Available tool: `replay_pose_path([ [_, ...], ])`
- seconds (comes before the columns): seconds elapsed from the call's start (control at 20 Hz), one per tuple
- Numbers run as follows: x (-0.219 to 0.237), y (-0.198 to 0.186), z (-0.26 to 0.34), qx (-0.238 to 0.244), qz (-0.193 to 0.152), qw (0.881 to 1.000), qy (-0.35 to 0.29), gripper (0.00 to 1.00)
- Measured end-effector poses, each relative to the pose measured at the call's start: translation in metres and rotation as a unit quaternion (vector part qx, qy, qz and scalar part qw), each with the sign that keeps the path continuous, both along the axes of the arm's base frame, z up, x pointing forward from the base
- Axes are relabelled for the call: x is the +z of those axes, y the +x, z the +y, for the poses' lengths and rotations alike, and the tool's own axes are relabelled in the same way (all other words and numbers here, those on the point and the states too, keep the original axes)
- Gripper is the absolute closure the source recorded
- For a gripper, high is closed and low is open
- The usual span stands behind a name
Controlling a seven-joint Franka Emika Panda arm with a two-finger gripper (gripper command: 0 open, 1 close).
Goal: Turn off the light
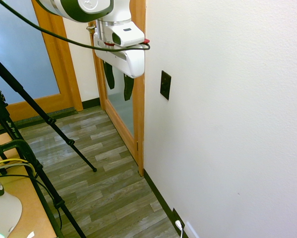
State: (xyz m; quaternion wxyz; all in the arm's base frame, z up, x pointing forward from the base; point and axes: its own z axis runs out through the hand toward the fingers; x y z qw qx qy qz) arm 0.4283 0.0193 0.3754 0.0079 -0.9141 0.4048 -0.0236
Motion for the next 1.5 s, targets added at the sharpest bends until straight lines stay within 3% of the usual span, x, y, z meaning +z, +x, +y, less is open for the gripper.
replay_pose_path([
  [0.1,-0.001,0.001,0.000,0.000,-0.001,1.000,0.000,0.00],
  [0.4,-0.033,0.040,0.012,-0.003,-0.055,0.998,0.008,0.00],
  [0.6,-0.046,0.074,0.030,-0.030,-0.127,0.991,0.002,0.00],
  [0.85,-0.045,0.098,0.049,-0.036,-0.192,0.981,-0.008,0.00],
  [1.05,-0.041,0.118,0.050,-0.043,-0.221,0.974,-0.011,0.00],
  [1.1,-0.041,0.123,0.048,-0.042,-0.226,0.973,-0.011,1.00],
  [1.5,-0.050,0.153,0.043,-0.047,-0.235,0.971,-0.007,1.00],
])
